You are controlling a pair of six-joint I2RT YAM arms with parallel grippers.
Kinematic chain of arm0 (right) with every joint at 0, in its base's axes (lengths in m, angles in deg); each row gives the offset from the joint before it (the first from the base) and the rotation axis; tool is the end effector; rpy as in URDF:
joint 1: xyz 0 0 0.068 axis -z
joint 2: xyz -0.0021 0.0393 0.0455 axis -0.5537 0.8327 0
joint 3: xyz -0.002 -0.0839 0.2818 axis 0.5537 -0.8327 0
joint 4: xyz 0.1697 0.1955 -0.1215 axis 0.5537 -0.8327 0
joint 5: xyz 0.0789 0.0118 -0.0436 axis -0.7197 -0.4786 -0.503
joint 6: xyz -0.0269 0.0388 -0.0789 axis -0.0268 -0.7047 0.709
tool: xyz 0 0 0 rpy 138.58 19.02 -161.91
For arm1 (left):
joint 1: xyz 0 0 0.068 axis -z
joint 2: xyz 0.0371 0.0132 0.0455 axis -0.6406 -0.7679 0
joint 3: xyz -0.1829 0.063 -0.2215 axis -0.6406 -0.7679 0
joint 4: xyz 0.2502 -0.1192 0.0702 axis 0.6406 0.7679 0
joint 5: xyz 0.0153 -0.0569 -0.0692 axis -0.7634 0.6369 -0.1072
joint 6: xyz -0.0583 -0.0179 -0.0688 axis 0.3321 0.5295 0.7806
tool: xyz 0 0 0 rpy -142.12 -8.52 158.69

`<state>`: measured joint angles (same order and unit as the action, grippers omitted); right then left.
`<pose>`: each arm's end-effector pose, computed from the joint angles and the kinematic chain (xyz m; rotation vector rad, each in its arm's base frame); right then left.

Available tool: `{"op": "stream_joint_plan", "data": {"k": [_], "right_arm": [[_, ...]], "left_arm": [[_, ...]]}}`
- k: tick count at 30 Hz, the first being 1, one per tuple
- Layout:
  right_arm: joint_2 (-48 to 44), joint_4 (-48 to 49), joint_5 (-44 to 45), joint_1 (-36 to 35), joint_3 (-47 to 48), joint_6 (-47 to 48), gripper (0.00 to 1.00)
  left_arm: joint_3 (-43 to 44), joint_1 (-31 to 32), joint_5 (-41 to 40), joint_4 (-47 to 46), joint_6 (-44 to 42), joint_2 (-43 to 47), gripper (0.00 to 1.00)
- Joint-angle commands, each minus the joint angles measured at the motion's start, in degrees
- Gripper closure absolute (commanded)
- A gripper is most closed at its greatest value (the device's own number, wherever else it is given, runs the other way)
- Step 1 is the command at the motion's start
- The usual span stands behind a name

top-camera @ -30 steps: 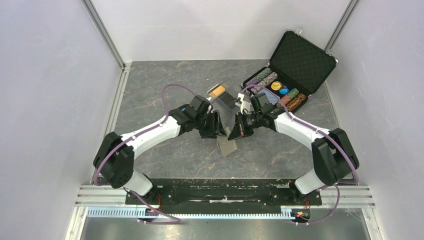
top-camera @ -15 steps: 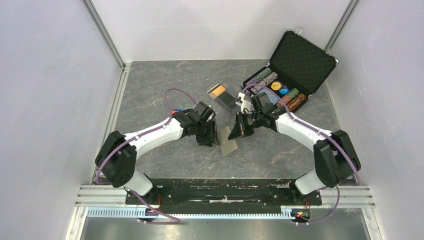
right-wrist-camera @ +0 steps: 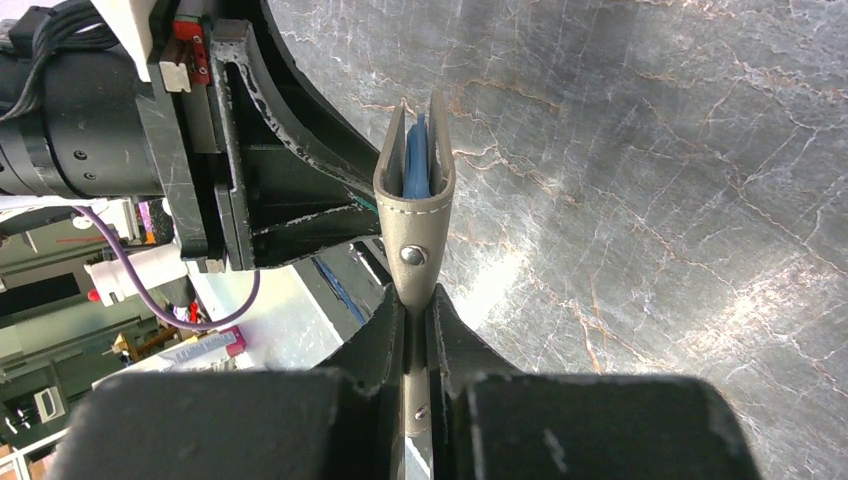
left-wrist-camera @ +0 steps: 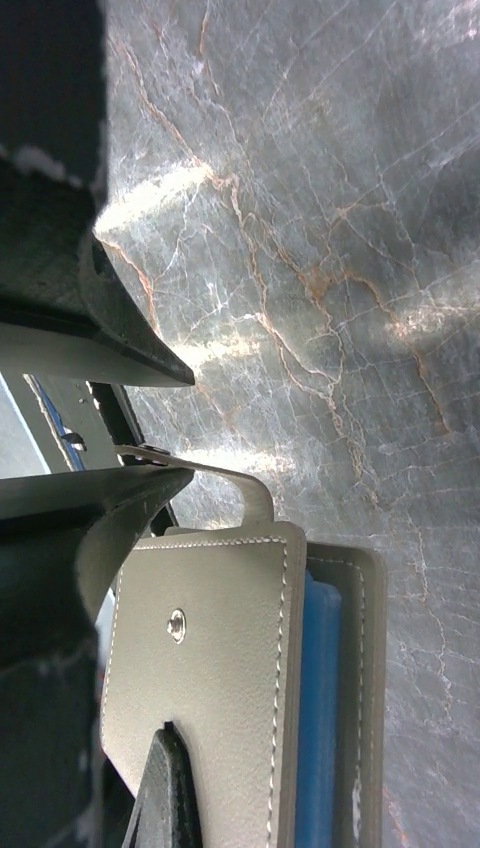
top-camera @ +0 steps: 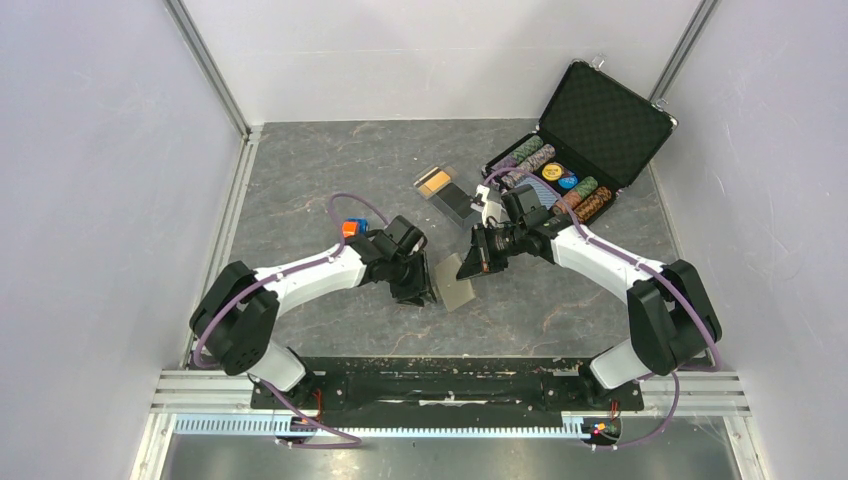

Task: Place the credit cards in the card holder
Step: Open the card holder.

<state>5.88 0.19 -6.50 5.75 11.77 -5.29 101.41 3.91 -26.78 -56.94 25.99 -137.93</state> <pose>0.2769 0.2083 0.1939 -0.4261 2.5860 1.2541 0.2290 -0.2419 0.1572 -0.0784 2.8856 -0.6950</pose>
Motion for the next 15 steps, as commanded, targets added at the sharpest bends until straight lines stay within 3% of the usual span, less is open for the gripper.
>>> {"op": "stream_joint_plan", "data": {"k": [1,11,13,15], "right_arm": [[-1.15,0.68,-2.15,0.11,1.78,0.91,1.0],[-0.95,0.69,-3.61,0.08,1.5,1.38,1.0],[-1.11,0.7,-3.7,0.11,1.46,1.52,1.0],[-1.27,0.71,-3.83,0.11,1.37,1.62,1.0]], "left_arm": [[-0.59,0.11,2.06,-4.6,4.1,2.0,0.63],[-0.2,0.11,1.03,-6.49,3.72,1.78,0.69],[-0.08,0.11,0.85,-6.09,3.51,1.64,0.77],[-0.07,0.11,0.12,-5.63,3.25,1.85,0.92]]}}
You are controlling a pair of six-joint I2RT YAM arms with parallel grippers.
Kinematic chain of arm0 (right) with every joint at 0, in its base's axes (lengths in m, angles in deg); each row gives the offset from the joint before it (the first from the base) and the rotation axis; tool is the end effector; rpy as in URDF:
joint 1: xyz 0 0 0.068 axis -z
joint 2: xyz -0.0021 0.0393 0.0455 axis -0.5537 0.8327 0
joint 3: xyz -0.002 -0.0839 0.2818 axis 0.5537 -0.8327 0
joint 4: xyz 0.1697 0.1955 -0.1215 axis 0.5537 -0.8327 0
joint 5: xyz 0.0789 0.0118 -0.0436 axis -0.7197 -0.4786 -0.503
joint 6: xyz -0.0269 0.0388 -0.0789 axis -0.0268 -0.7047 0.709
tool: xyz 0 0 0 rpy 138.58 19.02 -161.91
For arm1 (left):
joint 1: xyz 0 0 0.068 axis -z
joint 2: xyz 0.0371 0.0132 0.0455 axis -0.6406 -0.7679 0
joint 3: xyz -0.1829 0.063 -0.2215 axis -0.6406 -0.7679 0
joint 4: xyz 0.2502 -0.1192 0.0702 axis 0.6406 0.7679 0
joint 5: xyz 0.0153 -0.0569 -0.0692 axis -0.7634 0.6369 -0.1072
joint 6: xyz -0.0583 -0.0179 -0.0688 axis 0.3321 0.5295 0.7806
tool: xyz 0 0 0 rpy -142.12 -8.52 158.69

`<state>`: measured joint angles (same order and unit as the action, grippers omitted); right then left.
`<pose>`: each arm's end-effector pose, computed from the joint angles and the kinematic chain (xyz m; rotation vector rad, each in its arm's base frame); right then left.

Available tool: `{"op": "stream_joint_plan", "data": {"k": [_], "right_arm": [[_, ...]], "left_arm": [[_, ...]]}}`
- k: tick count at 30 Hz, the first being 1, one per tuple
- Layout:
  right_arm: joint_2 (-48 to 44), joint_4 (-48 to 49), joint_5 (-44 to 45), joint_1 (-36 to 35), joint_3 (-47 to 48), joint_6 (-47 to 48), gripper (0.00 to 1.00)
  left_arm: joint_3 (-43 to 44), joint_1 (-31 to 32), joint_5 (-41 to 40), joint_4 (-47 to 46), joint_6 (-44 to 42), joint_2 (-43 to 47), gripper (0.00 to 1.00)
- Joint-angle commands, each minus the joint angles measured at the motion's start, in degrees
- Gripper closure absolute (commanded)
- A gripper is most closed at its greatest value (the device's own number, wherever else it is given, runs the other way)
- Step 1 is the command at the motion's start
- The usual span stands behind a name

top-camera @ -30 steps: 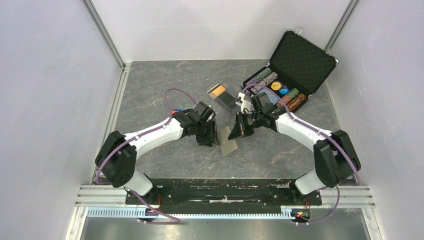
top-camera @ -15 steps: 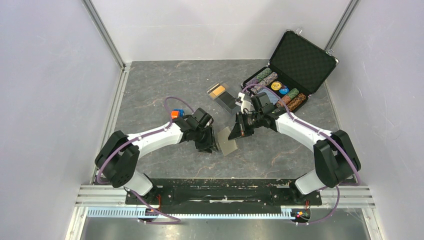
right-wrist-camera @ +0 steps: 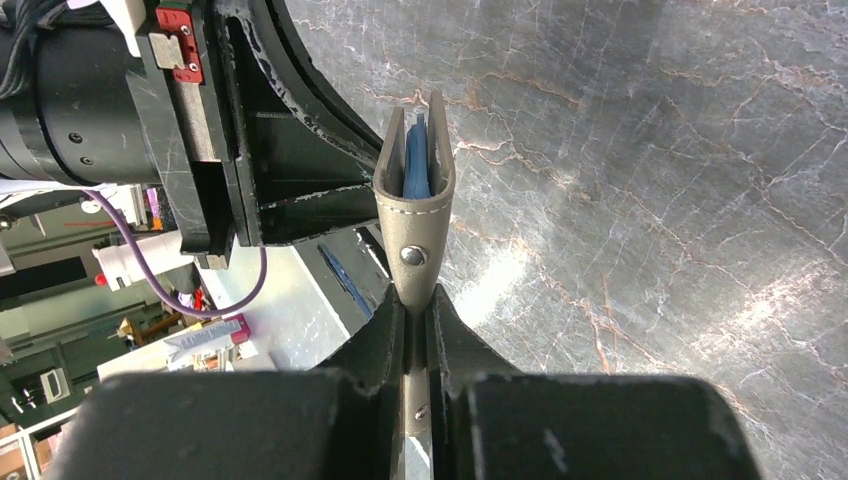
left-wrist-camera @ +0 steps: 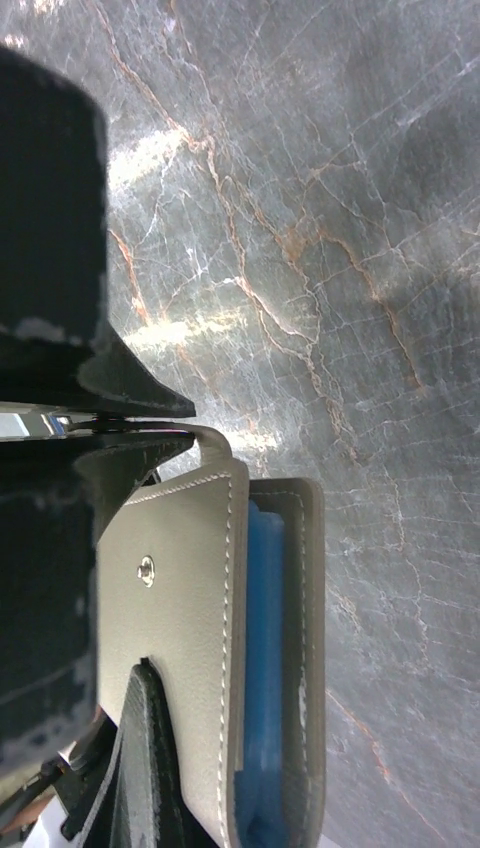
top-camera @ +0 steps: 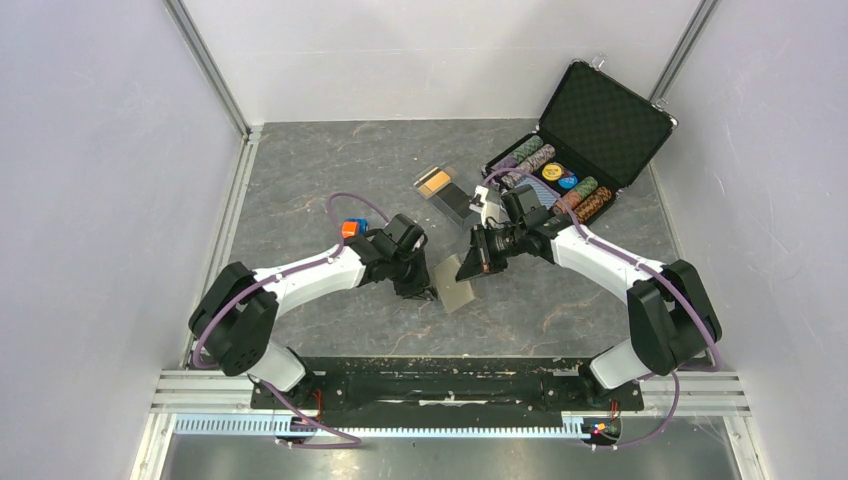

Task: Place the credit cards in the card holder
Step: Open the card holder.

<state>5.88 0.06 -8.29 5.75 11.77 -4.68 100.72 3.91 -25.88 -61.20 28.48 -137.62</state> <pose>0.2749 0.2094 0.1951 -0.4529 2.5776 1.2903 0.2330 -0.2475 0.1607 -0.1224 2.8379 -0.7801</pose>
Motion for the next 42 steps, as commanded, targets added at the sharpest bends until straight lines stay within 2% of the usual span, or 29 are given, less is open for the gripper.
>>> {"op": "stream_joint_plan", "data": {"k": [1,9,10,12,13,15,17,20,24,30,37,42], "right_arm": [[-1.21,0.89,-2.0,0.11,1.3,1.03,1.0],[-1.12,0.86,-2.56,0.58,1.87,2.07,1.0],[-1.12,0.85,-2.84,0.74,2.21,2.33,0.96],[-1.13,0.82,-3.33,1.38,3.04,2.75,0.79],[-1.25,0.87,-3.55,1.71,3.56,2.99,0.64],[-1.89,0.69,-3.05,2.62,4.68,3.64,0.43],[-2.69,0.59,-2.26,3.41,5.55,4.31,0.29],[-3.89,-0.12,-1.37,4.68,6.78,6.21,0.15],[-5.5,-0.76,-0.17,5.33,8.33,9.38,0.03],[-6.99,2.9,-4.96,5.29,10.86,11.29,0.02],[-8.48,8.53,-8.48,5.21,12.75,11.55,0.02],[-9.39,23.21,-12.1,4.65,9.93,2.6,0.02]], "left_arm": [[0.62,0.11,-1.14,-1.15,0.66,1.95,0.97],[0.64,0.11,-3.77,0.24,-2.14,6.36,0.98],[1.13,0.04,-4.21,1.19,-3.16,7.09,0.98],[2.85,0.02,-5.65,4.02,-6.15,8.4,0.98],[4.09,0.07,-6.19,5.63,-7.6,9.15,0.98],[6.69,0.03,-7.14,9.22,-11.79,10.05,0.98],[9.8,0.06,-6.71,12.51,-16.26,10.44,0.98],[15.18,0.11,-4.37,17.68,-24.0,10.72,0.98],[22.23,0.11,0.61,22.97,-33.19,11.58,0.98],[30.12,0.2,3.69,30.51,-42.8,11.72,0.98],[34.9,0.2,5.29,37.06,-47.04,9.6,0.98],[35.51,0.2,4.33,37.61,-49.56,10.3,0.98]]}}
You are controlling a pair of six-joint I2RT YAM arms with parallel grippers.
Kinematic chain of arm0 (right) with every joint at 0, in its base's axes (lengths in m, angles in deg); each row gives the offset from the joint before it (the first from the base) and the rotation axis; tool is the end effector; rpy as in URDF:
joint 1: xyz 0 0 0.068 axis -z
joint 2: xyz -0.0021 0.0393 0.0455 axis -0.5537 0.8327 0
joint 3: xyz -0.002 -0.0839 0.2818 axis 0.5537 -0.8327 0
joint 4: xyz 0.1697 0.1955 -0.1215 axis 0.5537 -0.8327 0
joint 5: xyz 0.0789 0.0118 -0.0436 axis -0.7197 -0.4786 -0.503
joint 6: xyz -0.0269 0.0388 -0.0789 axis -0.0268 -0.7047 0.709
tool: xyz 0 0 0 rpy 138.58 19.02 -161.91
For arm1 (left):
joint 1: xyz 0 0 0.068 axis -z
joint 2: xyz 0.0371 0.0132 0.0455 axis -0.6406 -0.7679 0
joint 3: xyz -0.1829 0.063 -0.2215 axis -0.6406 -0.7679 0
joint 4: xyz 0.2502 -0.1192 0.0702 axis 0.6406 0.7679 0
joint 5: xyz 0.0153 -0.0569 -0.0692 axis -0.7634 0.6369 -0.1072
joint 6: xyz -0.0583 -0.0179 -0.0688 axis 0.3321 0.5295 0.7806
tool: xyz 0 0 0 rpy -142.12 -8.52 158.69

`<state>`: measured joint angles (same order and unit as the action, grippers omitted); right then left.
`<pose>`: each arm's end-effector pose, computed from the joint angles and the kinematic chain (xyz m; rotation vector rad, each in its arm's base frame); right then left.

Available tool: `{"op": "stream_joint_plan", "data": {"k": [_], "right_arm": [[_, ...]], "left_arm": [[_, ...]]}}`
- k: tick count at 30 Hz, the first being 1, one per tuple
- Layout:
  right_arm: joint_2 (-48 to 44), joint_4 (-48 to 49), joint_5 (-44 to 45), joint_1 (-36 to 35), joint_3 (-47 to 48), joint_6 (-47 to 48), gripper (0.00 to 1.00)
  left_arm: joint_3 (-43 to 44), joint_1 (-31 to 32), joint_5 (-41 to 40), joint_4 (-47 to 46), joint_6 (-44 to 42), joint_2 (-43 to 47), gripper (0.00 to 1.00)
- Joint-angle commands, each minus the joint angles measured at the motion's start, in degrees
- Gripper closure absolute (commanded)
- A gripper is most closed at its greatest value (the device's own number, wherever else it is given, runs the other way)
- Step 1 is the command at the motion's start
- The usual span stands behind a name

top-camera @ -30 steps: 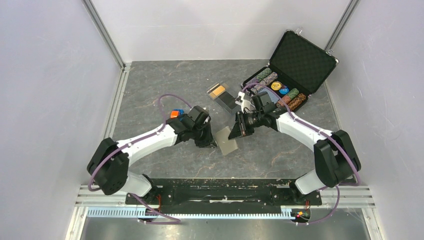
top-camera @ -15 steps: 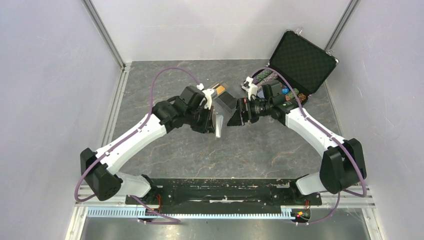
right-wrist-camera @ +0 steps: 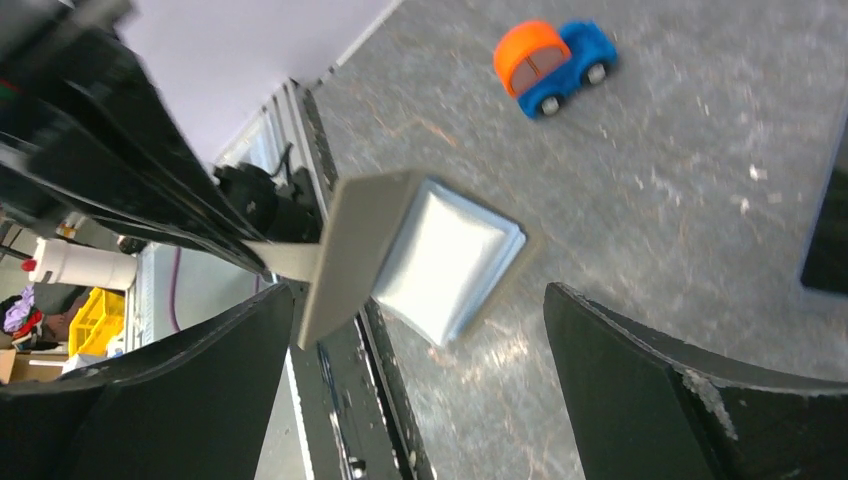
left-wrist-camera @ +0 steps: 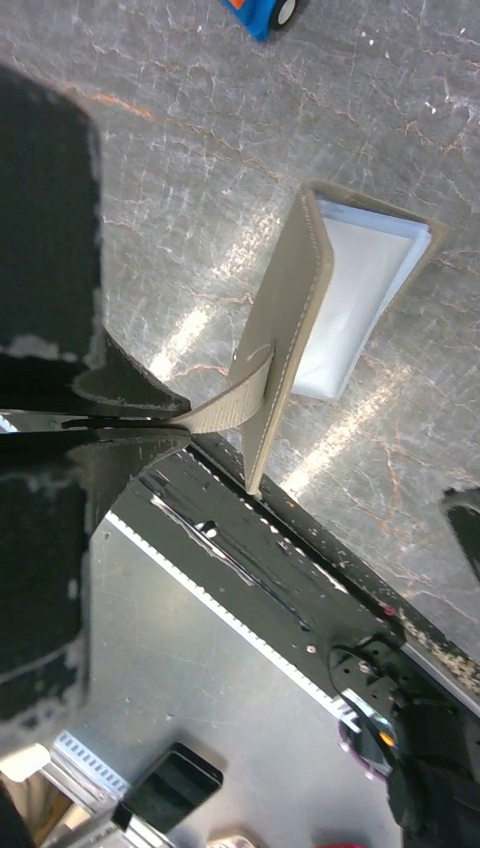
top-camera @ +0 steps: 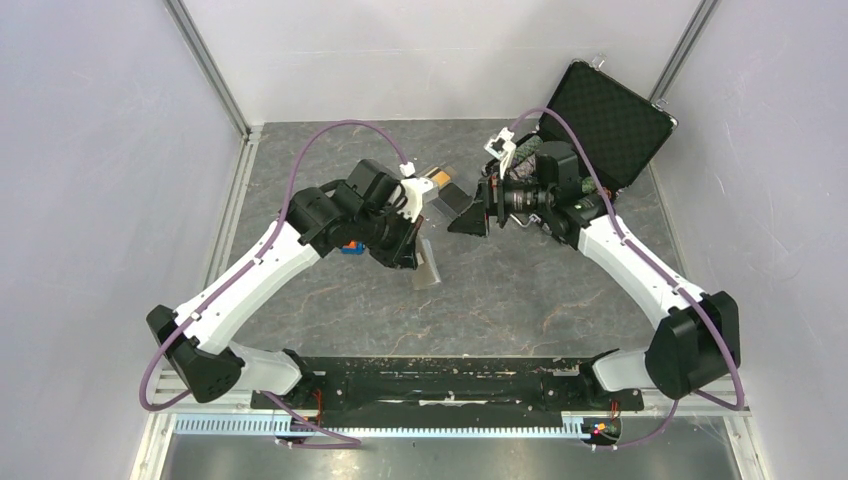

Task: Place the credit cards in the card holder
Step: Open the card holder.

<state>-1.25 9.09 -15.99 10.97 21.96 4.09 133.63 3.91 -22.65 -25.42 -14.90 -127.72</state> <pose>0.3028 0.1959 0.3226 -0.7355 1.9690 1.2964 0.2076 -0.2295 0.3677 0.8925 2.4267 -0.7050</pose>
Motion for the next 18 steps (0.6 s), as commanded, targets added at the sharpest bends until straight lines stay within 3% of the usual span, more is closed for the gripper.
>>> {"op": "stream_joint_plan", "data": {"k": [1,8,14,18], "right_arm": [[-2.24,17.44,-4.81,-0.9,-0.9,-8.33,0.02],[1.3,30.15,-6.43,-6.17,-1.62,-16.15,0.02],[5.47,52.21,-9.64,-7.15,-4.67,-32.1,0.02],[8.29,56.83,-13.27,-9.25,-2.94,-35.45,0.05]], "left_arm": [[2.6,0.2,0.83,1.84,-7.17,0.79,0.98],[0.8,0.2,7.86,-0.02,-19.91,4.33,0.98],[-5.24,0.2,19.47,-7.56,-29.47,10.56,0.98],[-8.91,0.15,23.86,-12.62,-29.01,13.16,0.98]]}}
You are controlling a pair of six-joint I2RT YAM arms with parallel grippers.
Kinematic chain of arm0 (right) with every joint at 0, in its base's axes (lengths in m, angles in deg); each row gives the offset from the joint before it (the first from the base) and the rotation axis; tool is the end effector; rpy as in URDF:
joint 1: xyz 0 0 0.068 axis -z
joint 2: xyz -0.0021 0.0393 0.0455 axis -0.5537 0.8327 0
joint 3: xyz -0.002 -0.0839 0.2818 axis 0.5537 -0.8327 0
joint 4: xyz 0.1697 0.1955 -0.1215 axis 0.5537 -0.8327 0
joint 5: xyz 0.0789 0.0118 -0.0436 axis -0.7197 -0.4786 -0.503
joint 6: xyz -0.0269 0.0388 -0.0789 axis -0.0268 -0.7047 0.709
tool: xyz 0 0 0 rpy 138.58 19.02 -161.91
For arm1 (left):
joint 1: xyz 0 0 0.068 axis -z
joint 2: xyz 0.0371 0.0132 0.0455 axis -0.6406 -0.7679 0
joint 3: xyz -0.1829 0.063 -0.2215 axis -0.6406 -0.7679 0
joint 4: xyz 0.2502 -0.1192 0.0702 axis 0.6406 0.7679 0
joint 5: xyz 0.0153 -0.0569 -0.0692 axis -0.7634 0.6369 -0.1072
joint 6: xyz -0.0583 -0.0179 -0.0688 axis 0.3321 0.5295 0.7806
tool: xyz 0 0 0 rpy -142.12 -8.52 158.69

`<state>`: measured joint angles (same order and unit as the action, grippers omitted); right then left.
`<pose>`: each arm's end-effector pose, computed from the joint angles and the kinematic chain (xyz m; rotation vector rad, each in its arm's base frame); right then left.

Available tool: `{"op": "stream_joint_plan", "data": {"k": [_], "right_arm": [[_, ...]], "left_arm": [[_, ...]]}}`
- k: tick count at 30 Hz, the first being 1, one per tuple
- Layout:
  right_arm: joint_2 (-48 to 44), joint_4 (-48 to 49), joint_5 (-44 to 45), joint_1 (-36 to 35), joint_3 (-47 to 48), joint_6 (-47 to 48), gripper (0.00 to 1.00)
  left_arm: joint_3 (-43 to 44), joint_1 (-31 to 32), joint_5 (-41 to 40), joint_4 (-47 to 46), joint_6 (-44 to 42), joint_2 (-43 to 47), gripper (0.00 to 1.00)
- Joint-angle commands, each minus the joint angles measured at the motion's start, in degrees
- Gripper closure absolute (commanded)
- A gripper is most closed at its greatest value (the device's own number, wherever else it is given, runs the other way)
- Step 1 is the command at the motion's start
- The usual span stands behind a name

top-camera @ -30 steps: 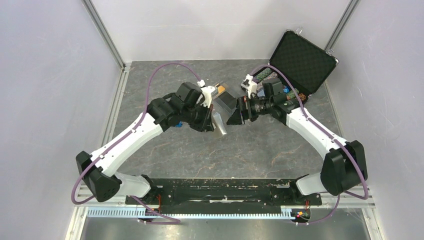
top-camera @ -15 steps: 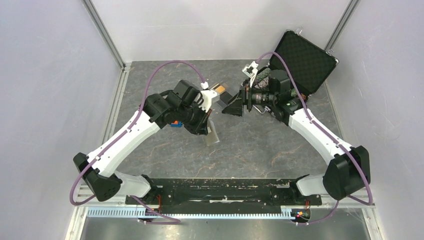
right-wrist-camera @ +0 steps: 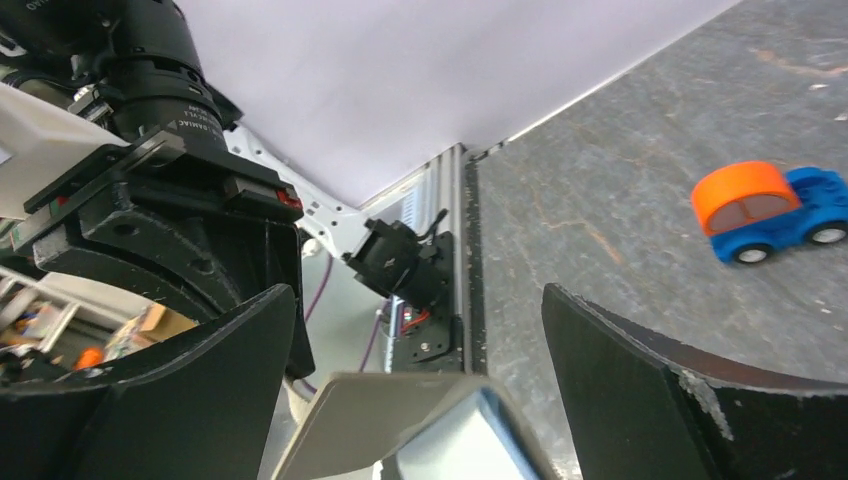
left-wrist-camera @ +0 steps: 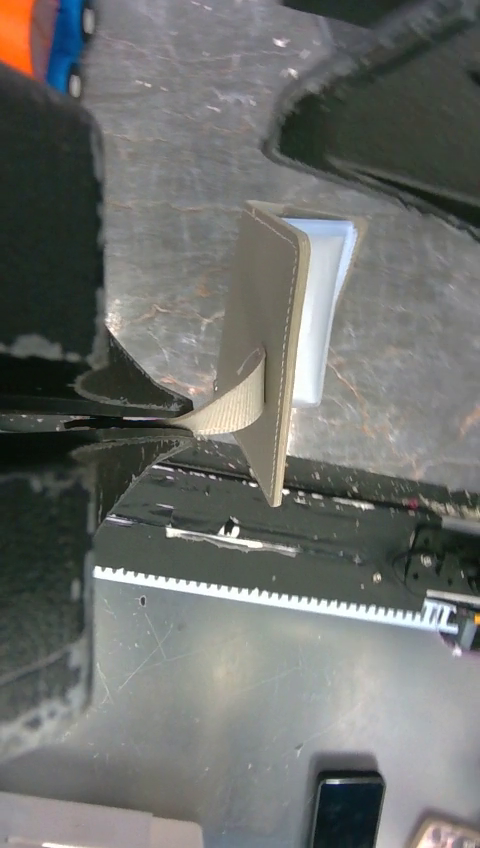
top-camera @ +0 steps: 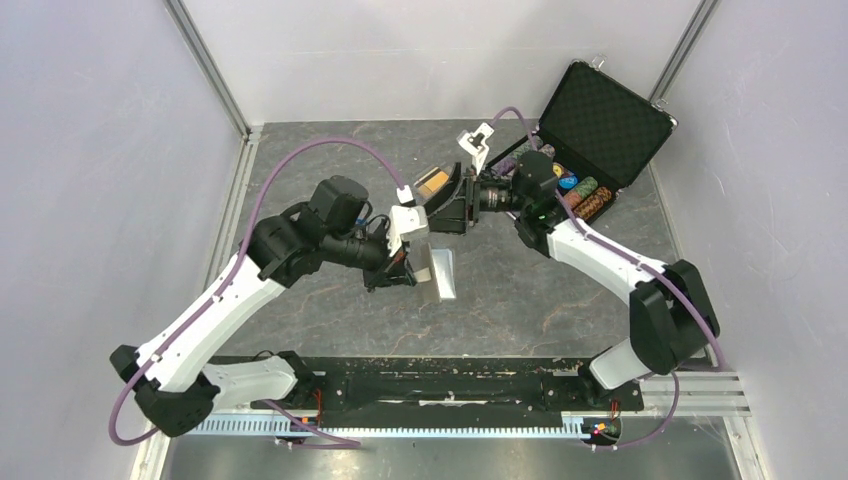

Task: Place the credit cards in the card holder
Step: Open the card holder.

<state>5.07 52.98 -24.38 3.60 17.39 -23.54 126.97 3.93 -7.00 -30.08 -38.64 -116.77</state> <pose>0.2956 0.2528 0.3442 -0.8002 1.6186 1.6910 0.1583 -0.2110 0.3917 1.3948 1.9020 -0.8840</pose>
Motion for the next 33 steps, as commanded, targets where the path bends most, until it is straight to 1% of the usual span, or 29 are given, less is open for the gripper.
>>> {"op": "stream_joint_plan", "data": {"k": [1,2,5,7,8,9,11,14,16,17,18,19,20,21,23,24,25,30,33], "right_arm": [[2.46,16.22,-5.72,-2.29,1.36,-10.35,0.06],[2.87,20.08,-6.85,-2.55,0.72,-13.29,0.08],[4.54,37.57,-9.48,-3.53,-2.4,-27.15,0.13],[5.81,51.96,-10.55,-3.82,-4.62,-37.95,0.21],[6.17,59.45,-10.35,-3.79,-5.97,-43.62,0.22],[6.51,64.49,-10.46,-3.82,-6.96,-47.72,0.24],[6.36,68.11,-10.93,-3.81,-9.33,-50.45,0.29],[4.51,66.45,-10.91,-3.77,-12.5,-48.21,0.31],[2.51,60.73,-10.68,-3.81,-13.96,-43.55,0.31],[1.36,56.2,-10.55,-3.82,-14.6,-39.99,0.32],[-0.22,49.4,-10.38,-3.83,-15.07,-34.59,0.32],[-1.95,41.8,-9.97,-3.74,-15.23,-27.72,0.33],[-3.47,31.1,-9.25,-3.74,-14.66,-20.88,0.33],[-5.09,18.29,-8.29,-3.73,-13.68,-11.42,0.32],[-6.79,-2.43,-6.4,-3.72,-9.59,3.89,0.33],[-6.98,-8.12,-5.9,-3.77,-7.74,8.41,0.33],[-6.95,-12.1,-5.93,-3.72,-6.56,11.35,0.34],[-7.78,-14.51,-6.08,-4.14,-7.35,13.16,0.36],[-8.2,-20.99,-4.55,-4.36,-6.28,18.14,0.36]], "left_arm": [[-2.1,0.18,8.32,-8.0,-4.6,2.06,0.98],[-1.91,0.16,8.37,-7.69,-3.94,1.71,0.98],[-1.37,0.16,8.39,-7.36,-2.99,1.17,0.98],[-1.36,0.11,7.34,-7.96,-2.29,1.38,0.98],[-1.48,0.09,6.23,-8.28,-2.24,1.58,0.98],[-1.7,0.09,5.19,-8.43,-2.27,1.76,0.98],[-2.27,0.02,3.62,-8.86,-2.28,2.26,0.98],[-2.84,0.0,2.54,-9.55,-2.04,2.8,0.98],[-2.95,0.0,2.16,-10.13,-1.46,2.85,0.98],[-2.91,0.0,1.99,-10.43,-1.13,2.83,0.98],[-2.96,0.0,1.92,-10.69,-0.85,2.81,0.98],[-2.93,0.04,1.82,-10.87,-0.57,2.73,0.98],[-2.96,0.0,1.49,-11.24,-0.09,2.74,0.98],[-2.91,0.0,1.07,-11.58,0.37,2.72,0.98],[-3.05,0.0,-0.37,-12.37,1.5,2.89,0.98],[-3.19,0.0,-0.97,-12.65,1.97,2.93,0.98],[-3.25,0.0,-1.66,-12.99,2.4,2.9,0.98],[-3.48,0.0,-4.73,-15.18,4.39,2.56,0.98],[-3.01,0.0,-6.62,-16.08,5.15,2.06,0.98]]}}
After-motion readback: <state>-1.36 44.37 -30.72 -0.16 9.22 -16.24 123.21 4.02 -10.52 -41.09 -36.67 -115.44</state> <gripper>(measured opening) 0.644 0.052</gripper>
